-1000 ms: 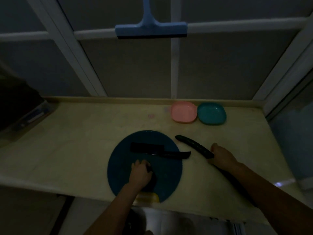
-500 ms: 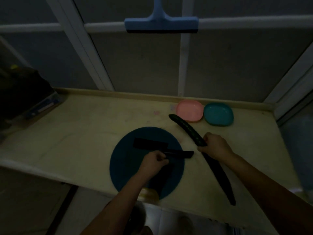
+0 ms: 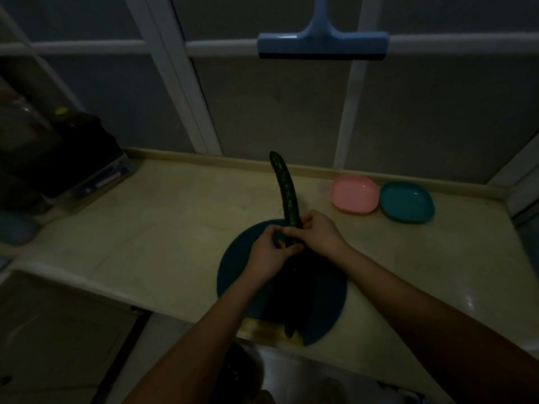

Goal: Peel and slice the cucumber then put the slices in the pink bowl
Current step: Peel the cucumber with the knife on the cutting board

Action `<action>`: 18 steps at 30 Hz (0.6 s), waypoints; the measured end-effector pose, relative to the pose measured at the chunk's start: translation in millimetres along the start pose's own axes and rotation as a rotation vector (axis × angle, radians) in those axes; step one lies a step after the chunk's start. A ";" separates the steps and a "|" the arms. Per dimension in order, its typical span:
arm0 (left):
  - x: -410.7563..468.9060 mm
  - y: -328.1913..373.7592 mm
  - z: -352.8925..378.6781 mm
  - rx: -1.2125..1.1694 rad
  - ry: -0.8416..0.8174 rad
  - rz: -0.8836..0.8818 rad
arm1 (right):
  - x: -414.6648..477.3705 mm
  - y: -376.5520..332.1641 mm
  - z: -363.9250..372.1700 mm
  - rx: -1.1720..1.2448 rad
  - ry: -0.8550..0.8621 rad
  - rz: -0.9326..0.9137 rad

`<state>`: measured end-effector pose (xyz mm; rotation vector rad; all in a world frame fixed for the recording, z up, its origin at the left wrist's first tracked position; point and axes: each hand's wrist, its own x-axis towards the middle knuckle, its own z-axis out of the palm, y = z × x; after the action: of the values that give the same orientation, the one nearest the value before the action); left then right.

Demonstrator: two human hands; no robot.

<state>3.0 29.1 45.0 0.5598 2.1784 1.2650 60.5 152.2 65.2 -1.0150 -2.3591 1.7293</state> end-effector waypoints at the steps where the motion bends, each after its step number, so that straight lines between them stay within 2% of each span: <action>1: 1.5 -1.7 -5.3 0.011 0.000 -0.005 | 2.0 2.2 3.3 0.100 -0.015 0.007; 3: 6.6 -8.0 -17.7 0.021 -0.006 -0.019 | 6.1 13.2 7.1 0.162 -0.036 -0.010; 4: 8.7 -10.6 -24.8 0.022 -0.020 -0.026 | 8.0 22.9 5.1 0.021 -0.034 -0.052; 7: 13.1 -18.1 -47.8 0.088 -0.096 -0.060 | 11.1 64.0 1.2 -0.681 -0.097 -0.100; 9: 15.3 -21.7 -61.5 0.194 -0.154 -0.072 | 7.6 91.5 3.7 -0.872 -0.151 -0.033; 14: 18.3 -27.6 -83.5 0.469 -0.303 -0.028 | 8.8 110.6 1.4 -0.798 -0.138 -0.014; 18: 17.8 -28.9 -93.3 0.601 -0.425 0.025 | 5.8 113.8 -10.2 -0.777 -0.158 -0.027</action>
<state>-72.9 -34.2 52.6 0.9888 2.1532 0.4160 114.0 182.1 -31.4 -0.9005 -3.2134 0.8792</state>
